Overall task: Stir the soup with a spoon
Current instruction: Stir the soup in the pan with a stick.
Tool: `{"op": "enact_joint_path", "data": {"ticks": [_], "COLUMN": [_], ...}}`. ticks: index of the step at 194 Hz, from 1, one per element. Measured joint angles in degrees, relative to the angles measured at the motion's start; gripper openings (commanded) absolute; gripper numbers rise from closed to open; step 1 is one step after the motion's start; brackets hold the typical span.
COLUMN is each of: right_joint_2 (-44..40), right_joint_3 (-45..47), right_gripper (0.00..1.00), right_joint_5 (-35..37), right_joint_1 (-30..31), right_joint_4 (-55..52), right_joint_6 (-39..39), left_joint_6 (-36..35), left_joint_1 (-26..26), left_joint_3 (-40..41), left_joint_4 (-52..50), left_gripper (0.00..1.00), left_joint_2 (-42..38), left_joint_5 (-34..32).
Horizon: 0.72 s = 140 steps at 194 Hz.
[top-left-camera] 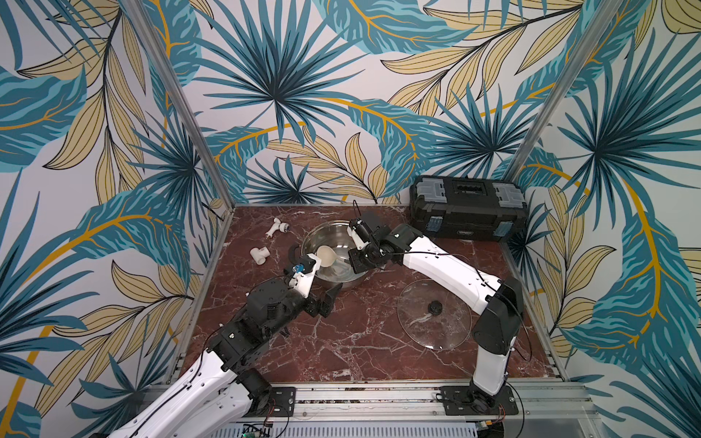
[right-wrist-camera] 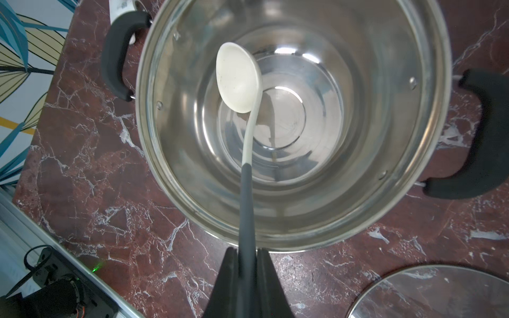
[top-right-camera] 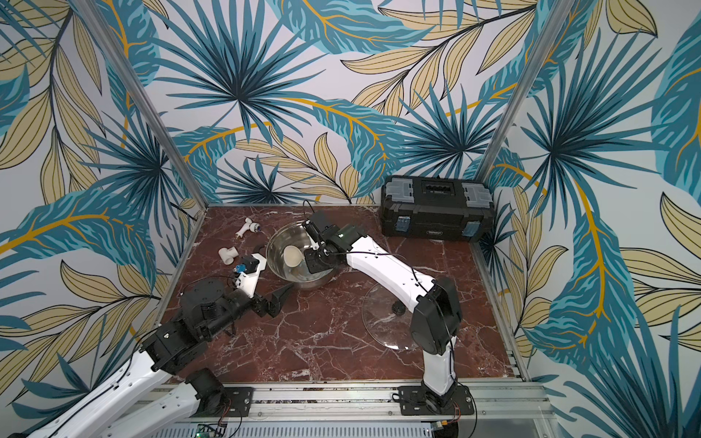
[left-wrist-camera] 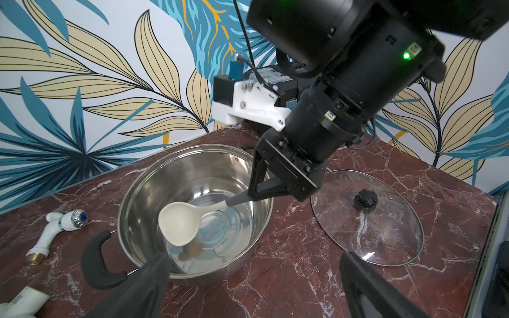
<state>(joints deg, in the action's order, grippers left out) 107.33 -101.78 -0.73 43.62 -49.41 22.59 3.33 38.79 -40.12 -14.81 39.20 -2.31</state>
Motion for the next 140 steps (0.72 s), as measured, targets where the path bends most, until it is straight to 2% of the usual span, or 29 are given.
{"op": "enact_joint_path", "data": {"ticks": [40,67,106,140], "right_joint_2": [-5.42,-8.02,-7.87,-5.40], "right_joint_3": [5.38,6.43,6.25,2.45], "right_gripper": [0.00,0.00,0.00,0.00], "right_joint_5": [1.22,5.77,14.23,19.10], "right_joint_1": [0.09,0.09,0.09,0.04], "right_joint_4": [-0.70,-2.67,-6.03,-6.95], "right_joint_6": [-0.04,-0.39,-1.22,-2.03], "left_joint_6": [0.02,0.09,0.09,0.11], "left_joint_1": [0.00,0.00,0.00,0.00], "left_joint_3": [0.00,0.00,0.00,0.00], "left_joint_4": [0.02,0.00,0.00,0.00], "left_gripper": [1.00,1.00,1.00,1.00], "left_joint_2": [0.00,0.00,0.00,0.00], "left_joint_5": [0.00,0.00,0.00,0.00]}}
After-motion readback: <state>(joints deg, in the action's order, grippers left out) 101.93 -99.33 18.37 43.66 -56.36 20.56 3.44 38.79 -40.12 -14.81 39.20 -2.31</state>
